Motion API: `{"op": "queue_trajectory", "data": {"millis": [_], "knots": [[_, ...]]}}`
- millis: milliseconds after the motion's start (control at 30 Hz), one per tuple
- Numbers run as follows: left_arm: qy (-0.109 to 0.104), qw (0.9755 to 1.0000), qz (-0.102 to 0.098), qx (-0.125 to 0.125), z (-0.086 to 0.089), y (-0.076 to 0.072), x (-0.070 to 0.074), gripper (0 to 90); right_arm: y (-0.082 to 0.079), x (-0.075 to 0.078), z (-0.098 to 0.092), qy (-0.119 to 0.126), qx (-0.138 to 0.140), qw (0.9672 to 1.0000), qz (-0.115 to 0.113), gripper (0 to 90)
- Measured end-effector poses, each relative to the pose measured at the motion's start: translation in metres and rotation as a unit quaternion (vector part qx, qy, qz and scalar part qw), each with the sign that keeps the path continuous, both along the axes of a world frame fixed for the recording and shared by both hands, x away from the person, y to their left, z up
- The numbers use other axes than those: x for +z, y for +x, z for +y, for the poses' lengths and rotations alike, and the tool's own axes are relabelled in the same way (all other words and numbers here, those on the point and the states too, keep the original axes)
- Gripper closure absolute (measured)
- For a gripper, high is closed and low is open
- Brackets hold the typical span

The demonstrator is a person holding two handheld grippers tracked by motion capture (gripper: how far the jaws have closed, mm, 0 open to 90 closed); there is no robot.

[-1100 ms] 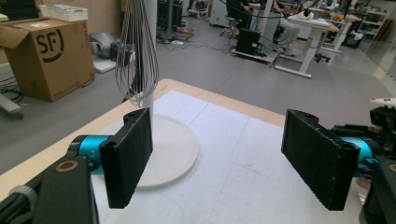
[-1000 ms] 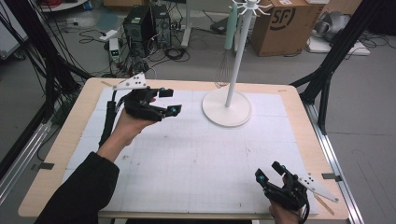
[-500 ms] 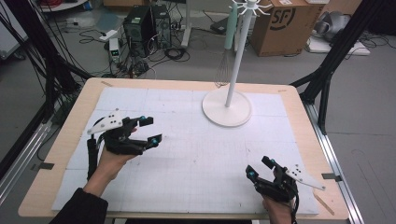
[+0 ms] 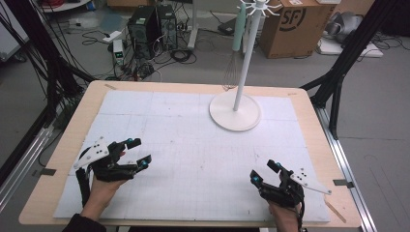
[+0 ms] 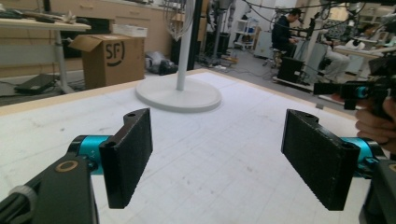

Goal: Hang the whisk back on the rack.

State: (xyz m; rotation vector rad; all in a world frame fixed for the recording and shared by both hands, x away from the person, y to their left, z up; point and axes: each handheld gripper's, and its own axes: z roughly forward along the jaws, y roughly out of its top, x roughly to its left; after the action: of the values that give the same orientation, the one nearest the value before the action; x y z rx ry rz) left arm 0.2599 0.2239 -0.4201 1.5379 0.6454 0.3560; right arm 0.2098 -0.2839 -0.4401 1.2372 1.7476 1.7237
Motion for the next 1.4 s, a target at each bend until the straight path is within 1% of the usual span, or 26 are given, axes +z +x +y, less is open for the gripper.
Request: {"op": "queue_trajectory", "data": {"millis": [100, 167, 200, 300, 467, 567, 633, 667, 767, 800, 867, 900, 967, 1033, 1067, 1133, 1233, 1267, 1333, 1367, 1400], "knots": [[0.007, 1.0, -0.002, 0.006, 0.002, -0.002, -0.005, 25.3, -0.001, 0.001, 0.001, -0.001, 0.0, 1.0, -0.001, 14.5], [-0.001, 1.0, -0.003, 0.005, 0.003, -0.005, -0.008, 25.3, -0.002, 0.002, 0.002, -0.003, 0.0, 1.0, -0.006, 14.6], [-0.004, 1.0, -0.007, 0.003, 0.003, -0.006, -0.009, 25.3, -0.002, 0.002, 0.002, -0.003, 0.001, 1.0, -0.004, 14.6], [0.004, 1.0, -0.008, 0.002, 0.003, -0.009, -0.013, 25.3, -0.003, 0.003, 0.003, -0.005, 0.003, 1.0, -0.007, 14.6], [-0.002, 0.9999, -0.008, 0.008, 0.005, -0.012, -0.018, 24.8, -0.003, 0.004, 0.005, -0.008, 0.007, 0.9999, -0.012, 14.6], [0.008, 0.9999, -0.01, 0.011, 0.006, -0.015, -0.021, 23.8, -0.003, 0.004, 0.006, -0.008, 0.01, 0.9999, -0.012, 14.6], [0.005, 0.9999, -0.009, 0.007, 0.006, -0.017, -0.022, 23.5, -0.003, 0.004, 0.006, -0.009, 0.011, 0.9998, -0.014, 14.6], [0.006, 0.9999, -0.011, 0.006, 0.006, -0.019, -0.022, 23.5, -0.003, 0.005, 0.007, -0.008, 0.012, 0.9998, -0.011, 14.6], [0.015, 0.9998, -0.012, 0.001, 0.006, -0.022, -0.024, 23.5, -0.003, 0.005, 0.008, -0.01, 0.013, 0.9998, -0.015, 14.6], [0.017, 0.9998, -0.012, 0.001, 0.006, -0.022, -0.025, 23.5, -0.003, 0.005, 0.009, -0.01, 0.016, 0.9998, -0.012, 14.6], [0.016, 0.9998, -0.009, 0.001, 0.006, -0.023, -0.027, 22.9, -0.002, 0.005, 0.01, -0.011, 0.017, 0.9997, -0.014, 14.6], [0.02, 0.9998, -0.008, 0.0, 0.006, -0.024, -0.027, 22.3, -0.001, 0.005, 0.011, -0.01, 0.02, 0.9997, -0.014, 14.6], [0.023, 0.9997, -0.01, 0.0, 0.007, -0.025, -0.028, 21.7, -0.001, 0.006, 0.013, -0.014, 0.023, 0.9995, -0.017, 14.6], [0.021, 0.9997, -0.009, 0.0, 0.007, -0.026, -0.03, 21.3, -0.002, 0.006, 0.014, -0.017, 0.024, 0.9993, -0.021, 14.6], [0.024, 0.9996, -0.01, 0.002, 0.008, -0.027, -0.03, 21.3, -0.002, 0.007, 0.015, -0.02, 0.025, 0.9992, -0.023, 14.6], [0.017, 0.9998, -0.008, 0.007, 0.009, -0.026, -0.031, 21.2, -0.003, 0.007, 0.017, -0.027, 0.027, 0.999, -0.022, 14.6], [-0.006, 0.9999, 0.002, 0.01, 0.011, -0.024, -0.032, 21.0, -0.004, 0.006, 0.02, -0.039, 0.03, 0.9986, -0.023, 14.6], [-0.012, 0.9999, 0.005, 0.011, 0.011, -0.024, -0.032, 21.0, -0.004, 0.006, 0.021, -0.044, 0.031, 0.9982, -0.027, 14.6], [-0.005, 0.9999, 0.001, 0.011, 0.011, -0.024, -0.033, 21.0, -0.005, 0.006, 0.022, -0.047, 0.033, 0.998, -0.027, 14.6], [-0.003, 0.9999, 0.002, 0.01, 0.011, -0.024, -0.033, 21.0, -0.005, 0.006, 0.022, -0.047, 0.032, 0.9981, -0.025, 14.6], [-0.004, 0.9999, 0.004, 0.01, 0.011, -0.024, -0.033, 21.0, -0.005, 0.006, 0.022, -0.049, 0.032, 0.9979, -0.028, 14.6]]}}
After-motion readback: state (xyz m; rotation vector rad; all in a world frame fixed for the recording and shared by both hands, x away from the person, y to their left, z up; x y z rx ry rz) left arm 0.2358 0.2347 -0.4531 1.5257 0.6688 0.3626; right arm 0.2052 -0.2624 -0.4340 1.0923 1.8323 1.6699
